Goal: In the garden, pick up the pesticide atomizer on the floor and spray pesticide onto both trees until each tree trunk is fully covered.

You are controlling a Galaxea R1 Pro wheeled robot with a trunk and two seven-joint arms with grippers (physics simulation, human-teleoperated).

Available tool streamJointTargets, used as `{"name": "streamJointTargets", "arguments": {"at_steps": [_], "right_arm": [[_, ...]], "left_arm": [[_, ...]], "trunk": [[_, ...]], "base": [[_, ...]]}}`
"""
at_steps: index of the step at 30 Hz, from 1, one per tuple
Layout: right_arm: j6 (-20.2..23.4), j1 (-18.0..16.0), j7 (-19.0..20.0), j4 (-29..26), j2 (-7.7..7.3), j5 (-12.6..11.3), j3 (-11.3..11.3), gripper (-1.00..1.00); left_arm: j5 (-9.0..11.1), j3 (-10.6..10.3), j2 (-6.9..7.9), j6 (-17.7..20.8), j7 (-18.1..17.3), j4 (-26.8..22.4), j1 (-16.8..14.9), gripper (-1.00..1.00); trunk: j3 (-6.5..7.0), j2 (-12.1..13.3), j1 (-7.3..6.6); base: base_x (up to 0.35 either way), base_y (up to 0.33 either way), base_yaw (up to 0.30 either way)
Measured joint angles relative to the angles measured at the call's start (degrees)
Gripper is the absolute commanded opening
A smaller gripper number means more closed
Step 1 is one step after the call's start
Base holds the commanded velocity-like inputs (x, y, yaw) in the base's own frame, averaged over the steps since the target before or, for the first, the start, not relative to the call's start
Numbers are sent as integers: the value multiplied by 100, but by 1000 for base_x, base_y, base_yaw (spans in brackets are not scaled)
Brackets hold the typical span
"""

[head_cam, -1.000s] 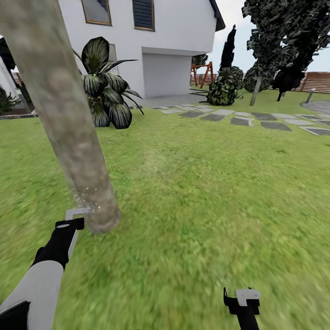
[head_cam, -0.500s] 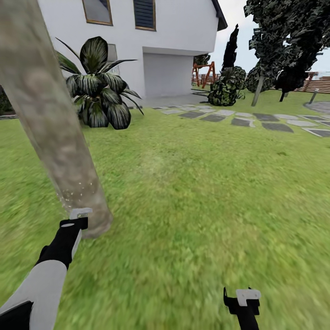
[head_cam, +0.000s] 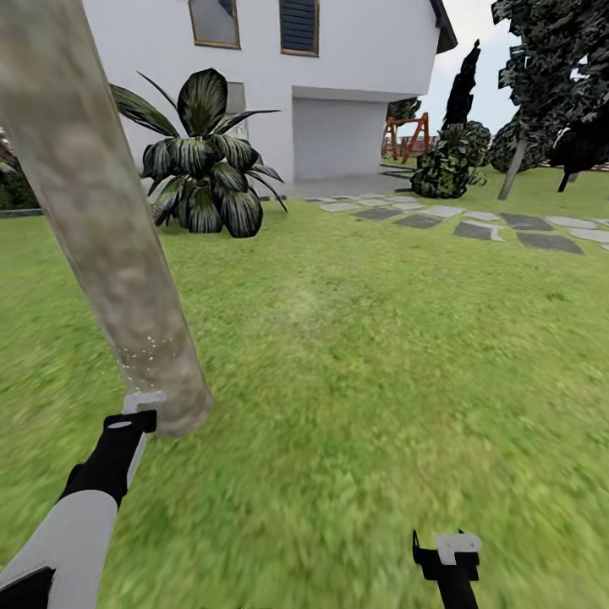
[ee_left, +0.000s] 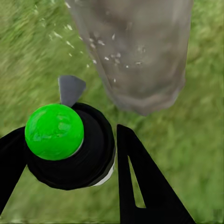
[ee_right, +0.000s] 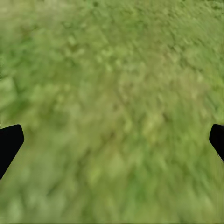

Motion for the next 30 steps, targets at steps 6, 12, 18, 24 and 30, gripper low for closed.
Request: {"name": "streamJointTargets", "arguments": {"at_steps": [6, 12, 18, 24, 30], "right_arm": [[0, 0, 0, 0, 0, 0, 0, 100], [0, 1, 1, -4, -1, 0, 0, 100], [0, 2, 1, -4, -1, -1, 0, 100], [0, 1, 1, -7, -1, -5, -1, 100], [0, 0, 1, 0, 0, -2, 0, 100]], "left_arm": [[-10, 1, -41, 0, 0, 16, 34, -100], [-17, -7, -60, 7, 164, 41, 49, -100], [20, 10, -17, 2, 343, 83, 206, -100], [38, 13, 1, -26, 368, 234, 377, -100], [78, 640, -17, -82, 337, 255, 490, -100]], "trunk": [[0, 0, 0], [0, 0, -3], [0, 0, -3], [0, 0, -3], [0, 0, -2]], "base": [[13, -273, 249], [183, -232, 29], [234, -202, 0], [241, -188, 27], [241, -187, 251]]}}
